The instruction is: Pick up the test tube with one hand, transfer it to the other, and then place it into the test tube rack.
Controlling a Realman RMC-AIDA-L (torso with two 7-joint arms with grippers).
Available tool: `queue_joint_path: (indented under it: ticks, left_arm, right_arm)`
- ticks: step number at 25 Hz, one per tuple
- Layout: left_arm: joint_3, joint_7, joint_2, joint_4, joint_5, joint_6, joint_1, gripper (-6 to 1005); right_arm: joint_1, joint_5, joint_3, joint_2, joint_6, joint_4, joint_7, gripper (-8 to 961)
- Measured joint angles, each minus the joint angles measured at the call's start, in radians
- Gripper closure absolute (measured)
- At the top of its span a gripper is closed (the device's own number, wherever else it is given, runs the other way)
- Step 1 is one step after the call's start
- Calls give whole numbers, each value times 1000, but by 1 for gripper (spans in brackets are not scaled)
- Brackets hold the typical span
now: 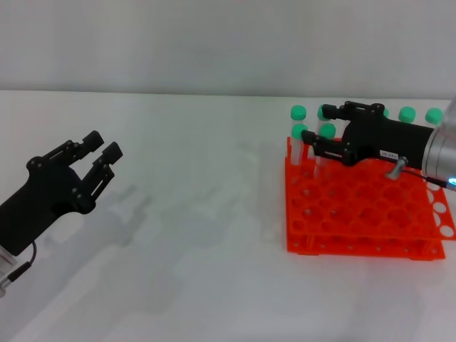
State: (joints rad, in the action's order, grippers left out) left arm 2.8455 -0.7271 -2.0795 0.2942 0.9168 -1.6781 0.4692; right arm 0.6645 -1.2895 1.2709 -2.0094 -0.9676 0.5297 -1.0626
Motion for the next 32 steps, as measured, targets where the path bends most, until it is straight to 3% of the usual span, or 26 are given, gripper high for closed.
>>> queue_joint_path:
  ticks: [1, 3, 9, 12, 15, 17, 23, 25, 32]
  left_arm:
    - [0, 0, 0, 0, 1, 0, 0, 635]
    - [0, 0, 0, 0, 7, 1, 0, 635]
    - [0, -10, 1, 0, 108, 10, -23, 635]
    - [0, -10, 0, 0, 182, 6, -48, 635]
    - [-1, -9, -1, -2, 243, 8, -74, 635]
    - [-16, 6, -3, -22, 280, 16, -98, 635]
    - [-119, 188, -4, -159, 323, 63, -162, 508]
    - [-121, 202, -3, -170, 322, 81, -167, 266]
    - [-134, 216, -4, -196, 332, 143, -182, 102]
  right_arm:
    - [-5, 1, 0, 0, -12, 4, 0, 622]
    - [-27, 5, -4, 1, -50, 26, 0, 384]
    - [-181, 42, -10, -1, -159, 195, 15, 155]
    - [-258, 116, -48, 1, -228, 226, 53, 138]
    - [-320, 193, -149, 1, -306, 194, 98, 126]
    - [-356, 255, -254, 3, -364, 120, 138, 126]
    - [-425, 284, -544, 6, -412, -81, 249, 126]
    - [-439, 285, -650, 7, -408, -177, 356, 126]
    - [-450, 285, -724, 7, -400, -282, 512, 126]
